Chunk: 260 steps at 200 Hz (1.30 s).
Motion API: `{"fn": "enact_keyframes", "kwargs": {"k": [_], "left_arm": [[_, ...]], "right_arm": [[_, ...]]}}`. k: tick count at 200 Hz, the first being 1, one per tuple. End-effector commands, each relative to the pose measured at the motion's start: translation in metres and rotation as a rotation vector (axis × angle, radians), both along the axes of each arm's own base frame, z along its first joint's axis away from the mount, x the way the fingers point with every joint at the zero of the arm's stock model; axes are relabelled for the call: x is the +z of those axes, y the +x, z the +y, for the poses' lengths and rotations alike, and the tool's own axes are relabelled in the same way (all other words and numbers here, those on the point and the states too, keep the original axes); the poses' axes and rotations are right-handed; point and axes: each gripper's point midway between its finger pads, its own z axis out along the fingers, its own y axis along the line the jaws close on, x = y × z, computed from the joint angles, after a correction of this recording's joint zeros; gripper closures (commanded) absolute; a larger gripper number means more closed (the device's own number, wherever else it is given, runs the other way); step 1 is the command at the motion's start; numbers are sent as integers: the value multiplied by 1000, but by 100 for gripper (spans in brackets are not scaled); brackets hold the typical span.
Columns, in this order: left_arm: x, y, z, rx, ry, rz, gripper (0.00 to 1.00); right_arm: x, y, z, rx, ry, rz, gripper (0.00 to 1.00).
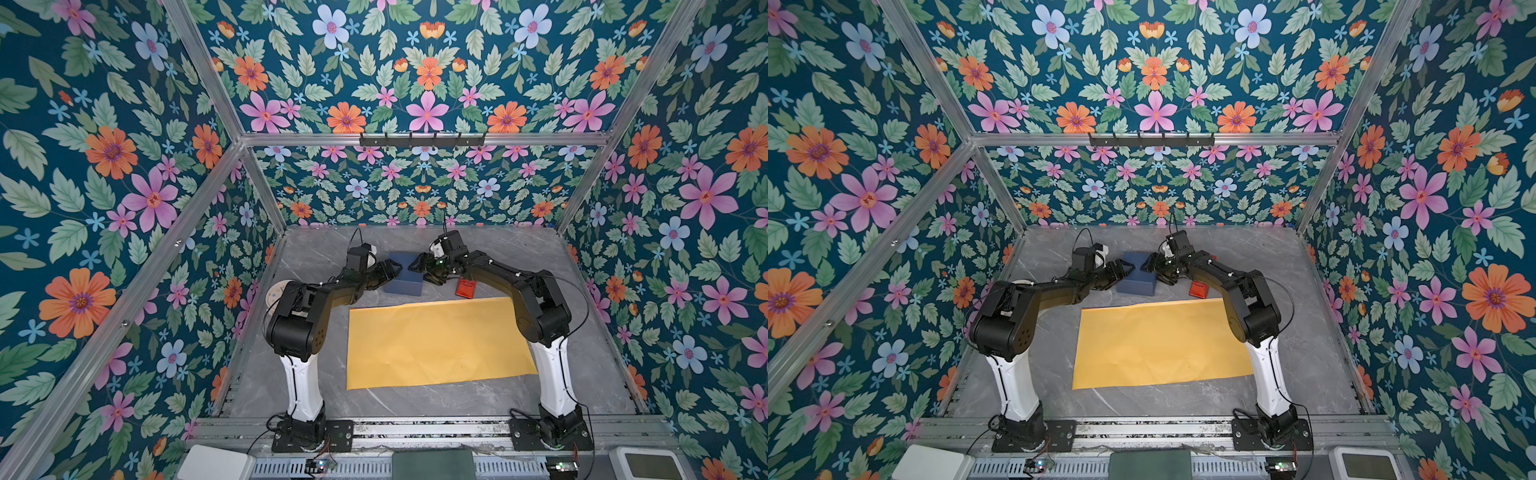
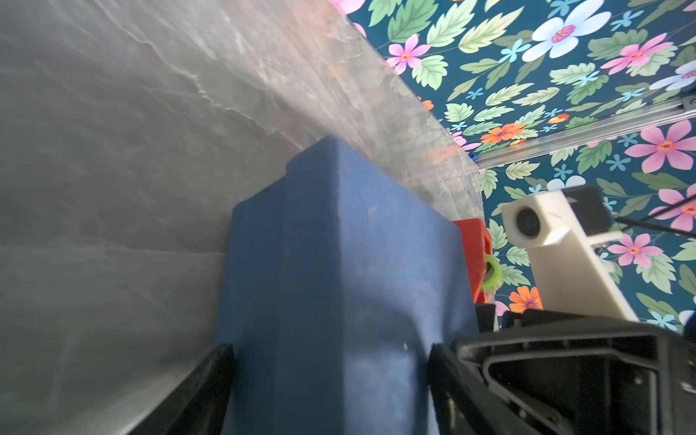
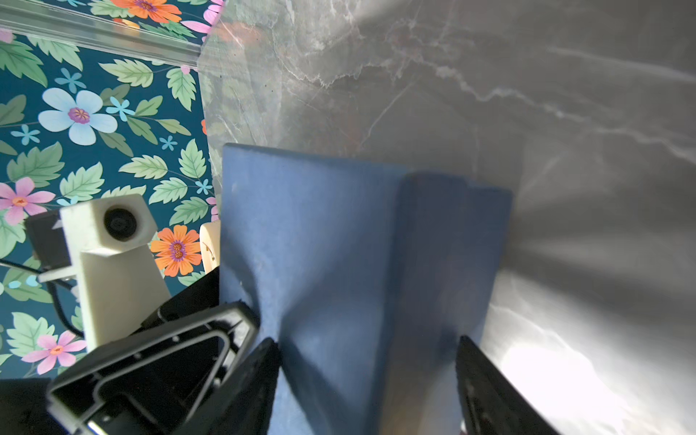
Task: Wrap a gift box in wrapping paper
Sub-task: Pick up the gift box from the top-center of the table, then place the gift box on the wrapping paper.
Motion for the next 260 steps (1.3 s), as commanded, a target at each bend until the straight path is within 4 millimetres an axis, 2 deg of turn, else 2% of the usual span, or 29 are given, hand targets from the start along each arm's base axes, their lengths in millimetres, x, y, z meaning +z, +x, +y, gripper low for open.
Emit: {"fn": "enact_keyframes", "kwargs": {"k": [1,28,61,77,122,124,127,153,177,190,235,260], "left_arm": [[41,-32,-50,-197,-185,-33,20],[51,-58,-67,-243,-233,-10,22],[58,-103,-89,-297,-258,23,23],[59,-127,-102,-330,-272,46,23],[57,-185,-126,-376,-276,110,23],[57,-188,-128,-380,-275,113,23],[57,-191,-129,-386,-275,116,23],[55,-217,-140,-423,-260,154,23],[46,-226,-137,-414,-224,172,23],[46,-226,-136,-416,-201,164,22],[63,-232,-143,-474,-123,104,19],[65,-247,-149,-530,-104,110,19]], "right_arm": [[45,-18,29,124,194,-61,29],[53,-42,19,123,216,-46,31],[54,-82,4,118,216,-16,32],[54,-99,-3,118,211,-4,32],[38,-151,-24,119,161,73,32],[47,-154,-25,122,168,55,32],[49,-157,-26,123,167,52,32],[44,-177,-35,123,135,71,32],[38,-186,-43,118,104,76,32],[41,-188,-44,124,100,68,32],[60,-193,-49,127,86,35,32],[64,-199,-54,126,75,44,32]]}}
